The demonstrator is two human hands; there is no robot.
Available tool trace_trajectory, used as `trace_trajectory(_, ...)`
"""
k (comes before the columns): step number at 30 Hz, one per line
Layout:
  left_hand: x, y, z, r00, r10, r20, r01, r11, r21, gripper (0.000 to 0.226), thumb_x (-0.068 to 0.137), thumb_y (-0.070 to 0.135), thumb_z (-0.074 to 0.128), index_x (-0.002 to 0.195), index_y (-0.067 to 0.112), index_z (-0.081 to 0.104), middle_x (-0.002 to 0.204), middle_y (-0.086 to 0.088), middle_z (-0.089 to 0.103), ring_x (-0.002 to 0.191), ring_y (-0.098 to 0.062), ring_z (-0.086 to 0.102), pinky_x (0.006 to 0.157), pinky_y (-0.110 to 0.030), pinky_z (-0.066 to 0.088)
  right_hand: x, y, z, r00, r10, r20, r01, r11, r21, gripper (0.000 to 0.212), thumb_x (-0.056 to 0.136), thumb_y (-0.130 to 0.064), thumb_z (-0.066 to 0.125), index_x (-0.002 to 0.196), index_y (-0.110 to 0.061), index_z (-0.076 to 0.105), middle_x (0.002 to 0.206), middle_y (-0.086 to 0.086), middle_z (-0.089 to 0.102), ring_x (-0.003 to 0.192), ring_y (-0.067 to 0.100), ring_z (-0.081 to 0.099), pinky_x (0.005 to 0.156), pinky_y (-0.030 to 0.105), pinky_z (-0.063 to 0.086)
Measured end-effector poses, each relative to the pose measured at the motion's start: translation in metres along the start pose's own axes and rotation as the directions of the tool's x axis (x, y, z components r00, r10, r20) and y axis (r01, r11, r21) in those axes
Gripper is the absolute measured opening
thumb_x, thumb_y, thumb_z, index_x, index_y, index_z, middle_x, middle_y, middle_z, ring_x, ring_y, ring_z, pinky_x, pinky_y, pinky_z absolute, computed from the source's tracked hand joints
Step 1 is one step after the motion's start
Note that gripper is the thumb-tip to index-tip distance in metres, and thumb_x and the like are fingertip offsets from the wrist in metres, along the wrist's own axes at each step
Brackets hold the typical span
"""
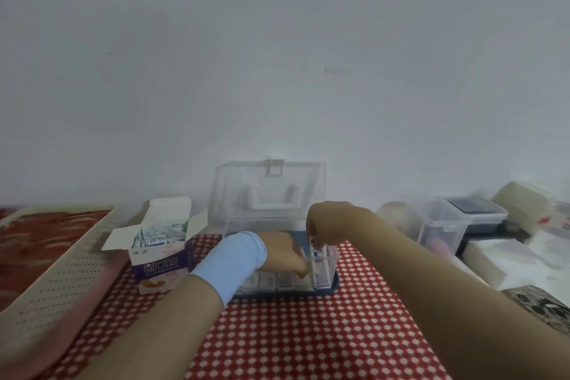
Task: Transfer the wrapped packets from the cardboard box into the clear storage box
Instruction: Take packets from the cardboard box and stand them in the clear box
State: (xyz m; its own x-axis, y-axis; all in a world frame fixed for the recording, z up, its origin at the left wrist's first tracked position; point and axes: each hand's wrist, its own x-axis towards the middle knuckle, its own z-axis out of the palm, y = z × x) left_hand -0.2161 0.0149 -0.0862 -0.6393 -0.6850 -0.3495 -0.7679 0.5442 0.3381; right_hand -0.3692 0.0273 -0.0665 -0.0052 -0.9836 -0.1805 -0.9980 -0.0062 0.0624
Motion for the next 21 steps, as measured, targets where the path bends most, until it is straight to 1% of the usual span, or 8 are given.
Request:
trace_trajectory(3, 0.003, 0.0, 0.004, 1.0, -0.005, 0.019, 0.004, 1.0, 0.004, 0.035, 0.079, 0.048, 0.058, 0.082, 0.013, 0.067, 0.084, -0.002, 0.061, 0.077, -0.022, 0.055, 0.078, -0.036, 0.048, 0.002, -0.002, 0.008, 1.0, 0.013, 0.018, -0.013, 1.0, -0.022, 0.028, 0.088, -0.022, 0.074, 0.114, -0.012, 0.072, 0.104, 0.004, 0.073, 0.092, 0.023, 0.068, 0.09, 0.037, 0.056)
trace_trajectory(6, 0.002, 0.003, 0.003, 1.0, 0.0, 0.003, 0.0, 1.0, 0.019, 0.028, 0.081, 0.042, 0.06, 0.077, 0.015, 0.062, 0.082, -0.003, 0.059, 0.073, -0.021, 0.053, 0.071, -0.035, 0.047, 0.003, -0.006, 0.014, 0.999, 0.037, 0.005, -0.036, 0.997, -0.066, 0.019, 0.091, -0.025, 0.069, 0.108, -0.017, 0.071, 0.096, 0.0, 0.068, 0.092, 0.021, 0.06, 0.09, 0.036, 0.044)
trace_trajectory(9, 0.005, 0.007, 0.004, 1.0, 0.018, 0.006, -0.018, 0.998, 0.057, 0.042, 0.076, 0.048, 0.058, 0.105, 0.02, 0.07, 0.108, -0.005, 0.066, 0.094, -0.023, 0.062, 0.087, -0.041, 0.054, 0.005, -0.009, 0.017, 0.997, 0.071, -0.014, -0.072, 0.994, -0.085, 0.008, 0.093, -0.026, 0.064, 0.093, -0.019, 0.065, 0.08, -0.003, 0.058, 0.089, 0.021, 0.056, 0.088, 0.038, 0.037)
trace_trajectory(11, 0.01, 0.012, 0.007, 0.999, 0.009, 0.033, -0.011, 0.997, 0.079, 0.058, 0.072, 0.053, 0.057, 0.125, 0.031, 0.063, 0.129, -0.005, 0.059, 0.11, -0.026, 0.057, 0.098, -0.046, 0.05, 0.006, -0.01, 0.017, 0.996, 0.092, 0.01, -0.09, 0.992, -0.088, 0.009, 0.096, -0.027, 0.061, 0.092, -0.018, 0.06, 0.078, -0.003, 0.054, 0.09, 0.022, 0.055, 0.092, 0.039, 0.039)
trace_trajectory(13, 0.014, 0.018, 0.009, 0.996, -0.025, 0.083, 0.015, 0.992, 0.126, 0.07, 0.075, 0.053, 0.058, 0.142, 0.038, 0.046, 0.147, -0.004, 0.045, 0.129, -0.029, 0.044, 0.106, -0.05, 0.042, 0.007, -0.01, 0.019, 0.996, 0.082, 0.026, -0.079, 0.992, -0.102, 0.012, 0.097, -0.029, 0.06, 0.1, -0.019, 0.063, 0.086, -0.002, 0.057, 0.093, 0.023, 0.055, 0.099, 0.041, 0.041)
trace_trajectory(15, 0.02, 0.021, 0.01, 0.991, -0.064, 0.115, 0.043, 0.984, 0.175, 0.074, 0.078, 0.054, 0.059, 0.147, 0.041, 0.038, 0.154, -0.001, 0.037, 0.138, -0.03, 0.035, 0.109, -0.052, 0.037, 0.006, -0.01, 0.02, 0.998, 0.06, 0.024, -0.058, 0.993, -0.098, 0.02, 0.096, -0.031, 0.061, 0.11, -0.018, 0.067, 0.095, -0.001, 0.061, 0.094, 0.023, 0.056, 0.099, 0.042, 0.044)
trace_trajectory(18, 0.022, 0.024, 0.009, 0.982, -0.136, 0.133, 0.11, 0.976, 0.188, 0.073, 0.069, 0.061, 0.059, 0.138, 0.042, 0.049, 0.148, -0.002, 0.045, 0.126, -0.03, 0.048, 0.103, -0.049, 0.044, 0.004, -0.004, 0.017, 0.999, 0.012, 0.039, -0.009, 0.997, -0.075, 0.028, 0.093, -0.023, 0.066, 0.121, -0.021, 0.069, 0.11, 0.0, 0.067, 0.098, 0.023, 0.061, 0.092, 0.037, 0.049)
trace_trajectory(21, 0.023, 0.025, 0.009, 0.977, -0.153, 0.15, 0.13, 0.98, 0.153, 0.069, 0.064, 0.063, 0.06, 0.13, 0.04, 0.058, 0.134, -0.001, 0.056, 0.114, -0.027, 0.057, 0.099, -0.047, 0.048, 0.003, 0.003, 0.011, 0.999, 0.011, 0.048, -0.01, 1.0, -0.012, 0.034, 0.093, -0.015, 0.063, 0.127, -0.016, 0.066, 0.12, 0.004, 0.068, 0.103, 0.025, 0.063, 0.096, 0.038, 0.052)
